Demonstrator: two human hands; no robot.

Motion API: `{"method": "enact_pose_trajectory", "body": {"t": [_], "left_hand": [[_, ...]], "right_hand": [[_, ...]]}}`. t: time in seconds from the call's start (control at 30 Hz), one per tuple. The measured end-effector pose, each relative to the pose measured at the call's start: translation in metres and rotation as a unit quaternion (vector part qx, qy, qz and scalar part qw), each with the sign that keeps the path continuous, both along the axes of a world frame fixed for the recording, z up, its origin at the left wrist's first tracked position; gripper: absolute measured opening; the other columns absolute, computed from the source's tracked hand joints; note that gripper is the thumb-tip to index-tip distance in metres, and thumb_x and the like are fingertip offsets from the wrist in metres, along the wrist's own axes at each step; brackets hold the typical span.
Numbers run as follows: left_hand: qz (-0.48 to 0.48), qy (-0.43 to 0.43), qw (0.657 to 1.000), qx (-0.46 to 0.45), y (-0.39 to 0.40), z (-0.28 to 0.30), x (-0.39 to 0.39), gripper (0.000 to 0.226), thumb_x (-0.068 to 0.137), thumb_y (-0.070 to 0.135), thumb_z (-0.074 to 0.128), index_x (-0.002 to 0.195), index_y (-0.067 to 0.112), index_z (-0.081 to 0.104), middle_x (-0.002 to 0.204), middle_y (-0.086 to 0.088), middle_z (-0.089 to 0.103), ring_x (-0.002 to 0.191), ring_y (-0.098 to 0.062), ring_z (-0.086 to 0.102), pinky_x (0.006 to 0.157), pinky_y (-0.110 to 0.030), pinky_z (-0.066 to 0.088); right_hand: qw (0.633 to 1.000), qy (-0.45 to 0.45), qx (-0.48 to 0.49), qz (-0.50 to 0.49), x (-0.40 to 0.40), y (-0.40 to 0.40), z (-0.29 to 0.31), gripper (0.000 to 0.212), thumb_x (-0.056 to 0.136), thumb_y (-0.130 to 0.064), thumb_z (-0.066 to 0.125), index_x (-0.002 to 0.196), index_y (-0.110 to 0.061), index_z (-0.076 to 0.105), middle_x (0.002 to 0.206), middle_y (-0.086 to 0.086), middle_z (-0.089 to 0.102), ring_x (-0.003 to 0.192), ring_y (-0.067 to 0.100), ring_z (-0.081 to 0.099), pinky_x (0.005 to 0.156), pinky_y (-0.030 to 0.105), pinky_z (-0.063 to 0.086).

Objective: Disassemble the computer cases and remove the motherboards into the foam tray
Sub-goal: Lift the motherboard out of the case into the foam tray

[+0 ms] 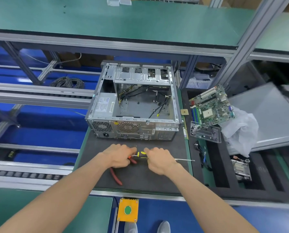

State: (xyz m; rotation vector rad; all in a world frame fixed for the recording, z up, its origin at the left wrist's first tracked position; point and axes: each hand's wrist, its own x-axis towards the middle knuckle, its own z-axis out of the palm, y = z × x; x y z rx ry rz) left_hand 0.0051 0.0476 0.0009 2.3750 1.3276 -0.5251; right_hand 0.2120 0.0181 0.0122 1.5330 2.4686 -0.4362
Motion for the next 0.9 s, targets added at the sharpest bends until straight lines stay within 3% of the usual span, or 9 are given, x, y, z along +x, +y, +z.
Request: {"method": "enact_pose_trajectory", "body": {"t": [0.13,0.27,0.33,0.4,0.5,0.57,0.63,0.73,0.9], "left_hand": [[-0.011,-0.04,0.998,-0.038,-0.005,0.004,-0.01,0.017,0.09,0.043,0.059,0.099,0.039,0.046,0.087,0.009,0.057,0.086,-0.024,0.06,0.065,-0.035,0.038],[0.009,-0.057,0.996,-0.071,-0.018,-0.002,-0.019,0.014,0.091,0.044,0.065,0.091,0.04,0.052,0.083,0.016,0.059,0.082,-0.015,0.056,0.063,-0.035,0.042],[0.018,-0.06,0.995,-0.073,-0.027,-0.004,-0.021,0.011,0.091,0.045,0.065,0.096,0.043,0.055,0.086,0.017,0.062,0.088,-0.017,0.06,0.065,-0.035,0.044],[0.027,-0.066,0.995,-0.064,-0.036,-0.005,-0.021,0.025,0.092,0.046,0.064,0.117,0.045,0.058,0.102,0.011,0.068,0.099,-0.02,0.063,0.073,-0.037,0.048],[0.034,-0.082,0.994,-0.061,-0.047,-0.003,-0.021,0.029,0.094,0.047,0.062,0.122,0.044,0.058,0.112,0.007,0.069,0.103,-0.021,0.064,0.08,-0.043,0.054],[0.037,-0.08,0.995,-0.054,-0.056,-0.003,-0.022,0.014,0.094,0.048,0.062,0.105,0.042,0.057,0.1,0.011,0.067,0.098,-0.021,0.064,0.074,-0.04,0.051],[0.041,-0.071,0.995,-0.052,-0.067,-0.005,-0.022,0.015,0.092,0.047,0.064,0.089,0.041,0.051,0.086,0.016,0.059,0.092,-0.019,0.062,0.067,-0.035,0.044],[0.049,-0.067,0.995,-0.047,-0.086,-0.007,-0.024,0.018,0.09,0.047,0.065,0.085,0.046,0.048,0.089,0.017,0.06,0.092,-0.017,0.061,0.065,-0.032,0.038],[0.078,-0.069,0.993,-0.06,-0.103,-0.004,-0.033,0.013,0.091,0.047,0.067,0.099,0.039,0.062,0.103,0.014,0.069,0.097,-0.015,0.063,0.071,-0.035,0.049]], "right_hand": [[0.999,0.041,-0.017,0.023,0.003,-0.01,0.007,0.025,0.094,-0.019,0.044,0.119,-0.016,0.045,0.11,0.015,0.062,0.096,0.042,0.059,0.07,0.042,0.038],[0.994,0.094,-0.013,0.057,-0.003,-0.027,0.01,0.027,0.093,-0.011,0.045,0.119,-0.015,0.049,0.114,0.008,0.058,0.101,0.034,0.056,0.073,0.04,0.041],[0.989,0.098,0.015,0.107,-0.005,-0.036,0.008,0.041,0.092,-0.008,0.046,0.132,-0.016,0.05,0.121,0.007,0.055,0.109,0.028,0.05,0.084,0.04,0.043],[0.982,0.1,0.048,0.151,-0.006,-0.046,0.008,0.053,0.091,-0.008,0.05,0.143,-0.018,0.045,0.13,0.006,0.051,0.115,0.026,0.044,0.091,0.041,0.042],[0.964,0.095,0.117,0.22,-0.006,-0.061,0.011,0.059,0.084,-0.014,0.063,0.141,-0.018,0.048,0.135,0.008,0.049,0.12,0.028,0.041,0.097,0.045,0.042],[0.947,0.095,0.16,0.261,-0.004,-0.076,0.009,0.06,0.077,-0.021,0.071,0.134,-0.016,0.053,0.122,0.008,0.056,0.108,0.027,0.048,0.091,0.041,0.044],[0.936,0.059,0.167,0.306,-0.001,-0.099,0.004,0.049,0.074,-0.025,0.068,0.122,-0.016,0.062,0.099,0.003,0.061,0.088,0.023,0.055,0.079,0.034,0.042],[0.938,-0.024,0.087,0.335,-0.004,-0.13,-0.006,0.023,0.073,-0.023,0.055,0.095,-0.017,0.061,0.076,0.001,0.062,0.067,0.024,0.058,0.071,0.035,0.034],[0.97,-0.032,-0.042,0.236,-0.015,-0.15,-0.036,0.038,0.079,-0.024,0.049,0.116,-0.017,0.056,0.093,0.012,0.067,0.078,0.036,0.064,0.06,0.036,0.044]]}}
